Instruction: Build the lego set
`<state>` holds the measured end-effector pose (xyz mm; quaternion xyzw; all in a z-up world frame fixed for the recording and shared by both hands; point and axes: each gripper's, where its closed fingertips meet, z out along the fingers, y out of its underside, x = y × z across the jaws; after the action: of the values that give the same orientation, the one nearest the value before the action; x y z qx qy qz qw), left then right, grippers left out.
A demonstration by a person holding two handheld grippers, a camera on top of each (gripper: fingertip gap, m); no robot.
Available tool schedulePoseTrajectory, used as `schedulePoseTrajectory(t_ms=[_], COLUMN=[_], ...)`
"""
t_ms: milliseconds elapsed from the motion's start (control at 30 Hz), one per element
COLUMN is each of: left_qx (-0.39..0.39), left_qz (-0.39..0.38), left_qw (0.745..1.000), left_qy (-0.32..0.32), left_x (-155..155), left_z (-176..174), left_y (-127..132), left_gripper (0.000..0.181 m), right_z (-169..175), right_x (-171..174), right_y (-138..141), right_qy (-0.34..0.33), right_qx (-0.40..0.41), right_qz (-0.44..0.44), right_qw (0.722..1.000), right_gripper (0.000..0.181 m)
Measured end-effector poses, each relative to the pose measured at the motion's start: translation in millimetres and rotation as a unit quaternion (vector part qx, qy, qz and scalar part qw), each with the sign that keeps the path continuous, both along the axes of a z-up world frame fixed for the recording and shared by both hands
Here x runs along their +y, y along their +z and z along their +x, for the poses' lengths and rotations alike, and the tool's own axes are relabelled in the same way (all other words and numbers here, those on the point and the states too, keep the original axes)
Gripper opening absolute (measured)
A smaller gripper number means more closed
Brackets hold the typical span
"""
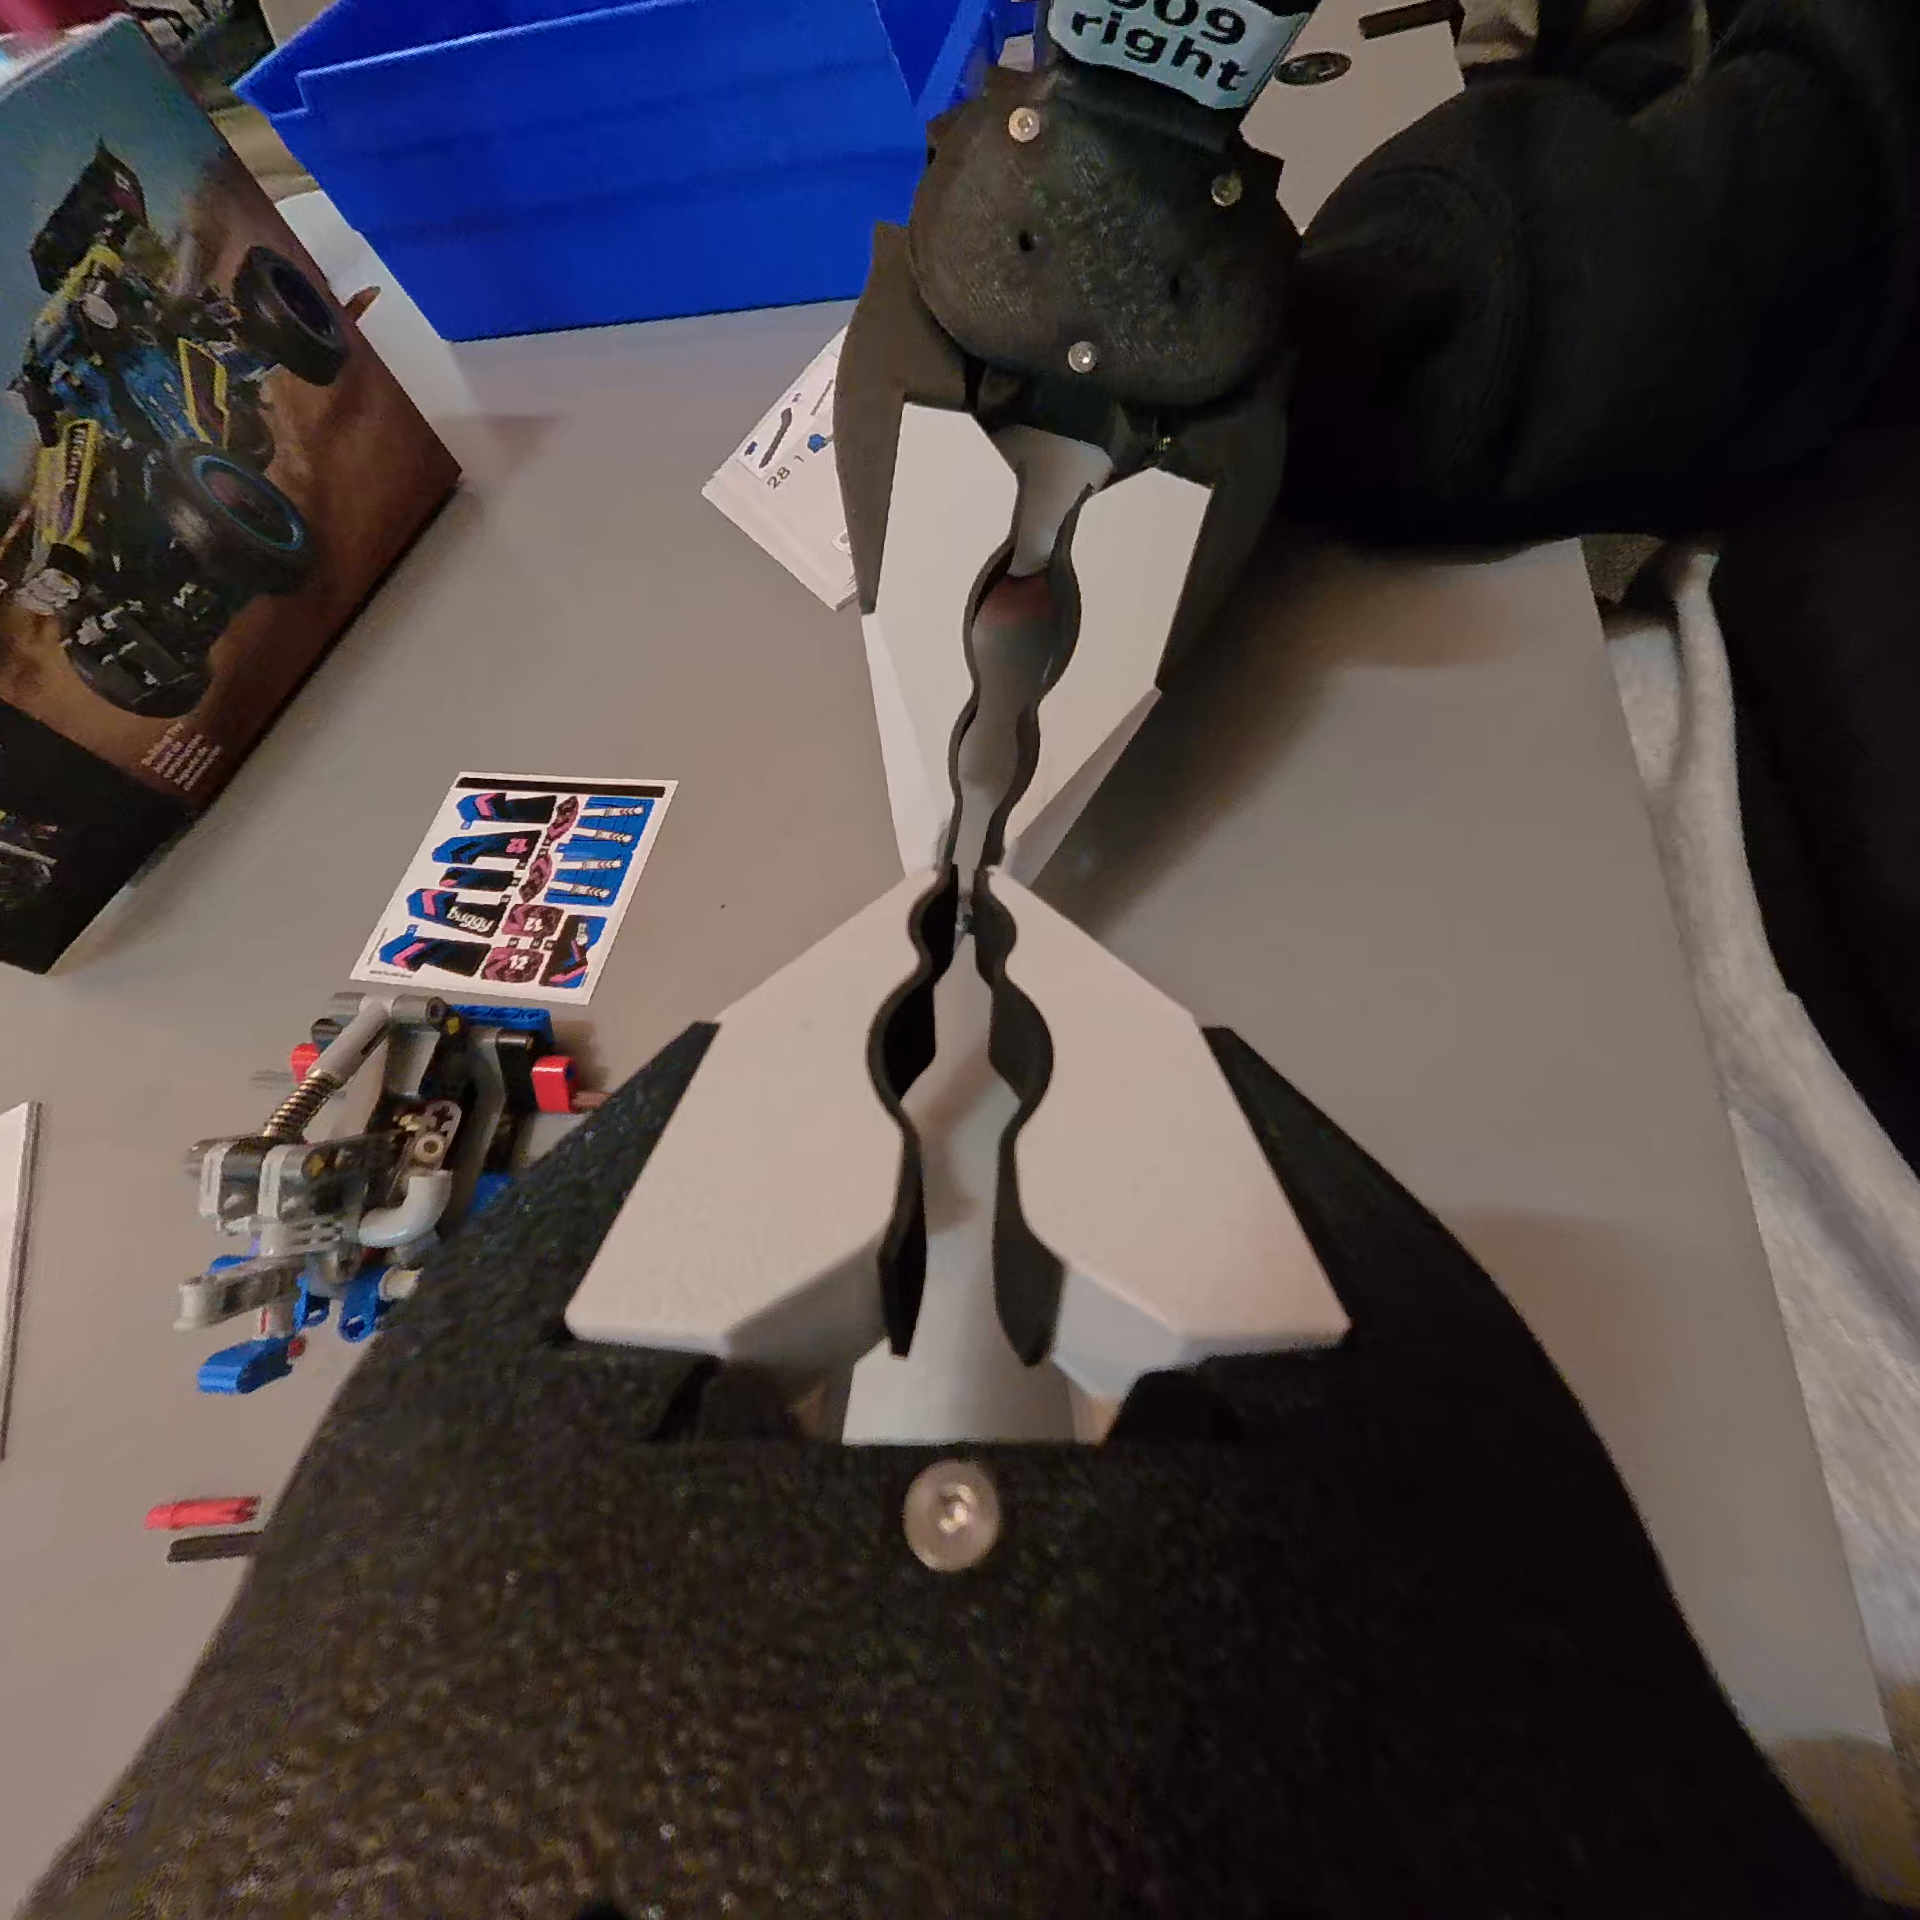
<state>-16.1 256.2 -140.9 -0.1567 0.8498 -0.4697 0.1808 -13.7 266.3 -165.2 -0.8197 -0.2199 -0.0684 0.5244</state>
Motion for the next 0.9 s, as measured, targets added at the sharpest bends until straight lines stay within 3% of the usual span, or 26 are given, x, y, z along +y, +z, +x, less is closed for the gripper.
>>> schedulePoseTrajectory(t_ms=[133,900], left_qx=[-0.010,-0.026], left_qz=[0.000,0.172], left_qw=[1.000,0.985], left_qy=[0.002,0.014], left_x=[2.5,8.0], left_z=[0.2,-8.6], left_y=[2.9,-6.8], left_gripper=[0.000,0.000], right_z=[0.9,-3.3], right_x=[0.0,2.7], right_y=[3.2,-6.1], right_qy=[-0.001,0.003], right_qx=[0.004,-0.038], right_qz=[0.009,-0.011], right_qw=[1.000,0.999], right_gripper=[0.005,0.005])
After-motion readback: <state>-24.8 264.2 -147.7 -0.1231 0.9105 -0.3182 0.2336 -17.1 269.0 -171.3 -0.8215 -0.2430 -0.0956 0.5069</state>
